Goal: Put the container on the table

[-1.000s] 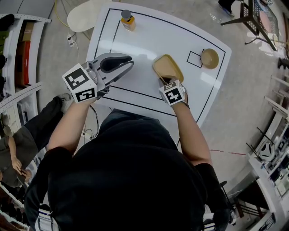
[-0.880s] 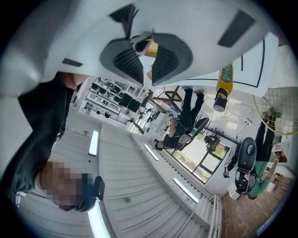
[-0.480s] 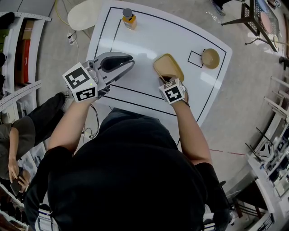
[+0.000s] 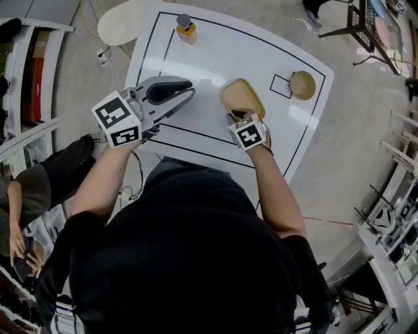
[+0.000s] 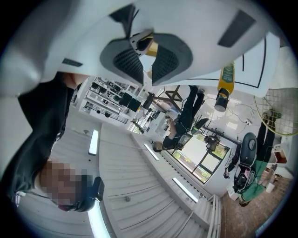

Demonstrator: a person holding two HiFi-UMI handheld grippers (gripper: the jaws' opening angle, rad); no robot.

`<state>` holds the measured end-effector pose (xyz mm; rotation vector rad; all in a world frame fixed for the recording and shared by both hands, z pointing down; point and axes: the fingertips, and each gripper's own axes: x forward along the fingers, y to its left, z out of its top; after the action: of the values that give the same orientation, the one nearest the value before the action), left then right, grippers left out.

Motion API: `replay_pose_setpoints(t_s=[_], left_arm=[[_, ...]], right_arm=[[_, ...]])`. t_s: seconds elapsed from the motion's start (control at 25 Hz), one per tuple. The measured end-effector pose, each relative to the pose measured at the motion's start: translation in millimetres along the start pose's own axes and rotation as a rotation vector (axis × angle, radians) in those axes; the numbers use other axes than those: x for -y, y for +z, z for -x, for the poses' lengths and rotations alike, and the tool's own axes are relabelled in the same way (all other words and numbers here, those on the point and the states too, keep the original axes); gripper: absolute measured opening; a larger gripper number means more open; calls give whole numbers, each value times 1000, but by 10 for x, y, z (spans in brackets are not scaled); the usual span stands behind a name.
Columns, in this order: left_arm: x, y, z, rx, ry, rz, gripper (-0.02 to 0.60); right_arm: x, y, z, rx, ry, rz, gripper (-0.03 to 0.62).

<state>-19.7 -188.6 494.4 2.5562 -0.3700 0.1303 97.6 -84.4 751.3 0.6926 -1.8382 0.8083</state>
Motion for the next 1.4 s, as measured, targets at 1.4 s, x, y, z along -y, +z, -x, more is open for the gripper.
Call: replay_pose_setpoints(t_s=[1.4], left_arm=[[352, 328, -109, 9, -8, -70, 63]], right_arm=[[13, 531, 924, 220, -24, 5, 54]])
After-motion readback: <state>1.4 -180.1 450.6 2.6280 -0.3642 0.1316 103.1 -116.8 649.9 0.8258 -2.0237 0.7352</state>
